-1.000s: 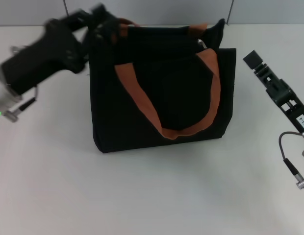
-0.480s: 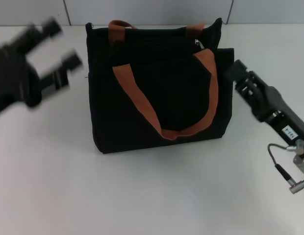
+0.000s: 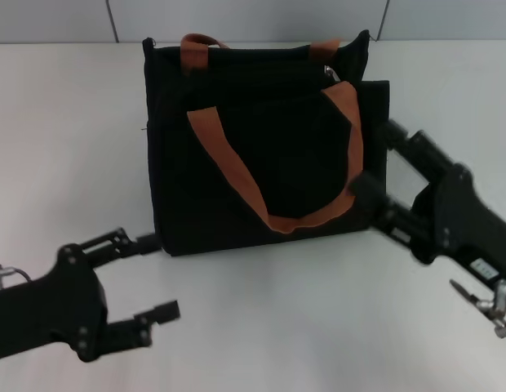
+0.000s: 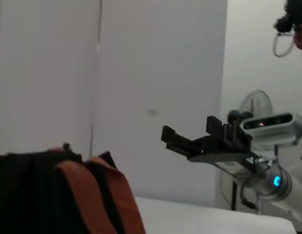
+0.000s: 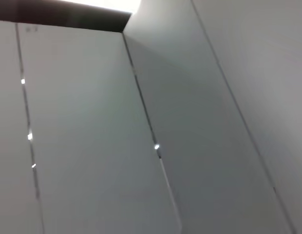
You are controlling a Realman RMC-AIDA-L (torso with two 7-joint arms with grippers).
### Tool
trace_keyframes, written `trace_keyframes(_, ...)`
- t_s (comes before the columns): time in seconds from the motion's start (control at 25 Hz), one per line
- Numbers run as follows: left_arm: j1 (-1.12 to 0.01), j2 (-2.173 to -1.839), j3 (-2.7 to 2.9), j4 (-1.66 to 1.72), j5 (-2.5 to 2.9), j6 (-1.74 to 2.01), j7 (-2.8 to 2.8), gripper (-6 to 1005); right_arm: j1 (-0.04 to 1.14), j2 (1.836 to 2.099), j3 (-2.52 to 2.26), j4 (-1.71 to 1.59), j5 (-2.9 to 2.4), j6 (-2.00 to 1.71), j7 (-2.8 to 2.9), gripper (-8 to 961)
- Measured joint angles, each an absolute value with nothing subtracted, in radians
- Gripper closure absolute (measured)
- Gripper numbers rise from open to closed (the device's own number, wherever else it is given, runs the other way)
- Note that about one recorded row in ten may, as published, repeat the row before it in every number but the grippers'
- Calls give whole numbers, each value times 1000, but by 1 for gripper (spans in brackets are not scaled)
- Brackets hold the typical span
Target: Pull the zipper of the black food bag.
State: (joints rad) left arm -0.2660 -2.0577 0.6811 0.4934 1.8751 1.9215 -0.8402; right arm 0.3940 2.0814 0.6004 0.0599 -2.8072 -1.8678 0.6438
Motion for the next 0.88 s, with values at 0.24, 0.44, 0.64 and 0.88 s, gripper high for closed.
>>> trace_keyframes(0.24, -286, -2068, 681, 491, 1919, 1908, -839, 217, 452, 2079, 501, -49, -2860, -1891, 643, 129)
trace_keyframes(0.44, -292, -2069, 680, 480, 1920, 1896, -839, 217, 484, 2080, 411, -97, -2861, -1872, 642, 130)
trace_keyframes(0.64, -292, -2073, 682, 476, 1920, 1886, -833, 217, 484, 2086, 372, -71, -2859, -1778, 598, 130)
trace_keyframes(0.88, -308, -2073, 683, 434, 1917, 1884, -791, 217, 489, 2086, 365, -30, -2858, -1716, 587, 130)
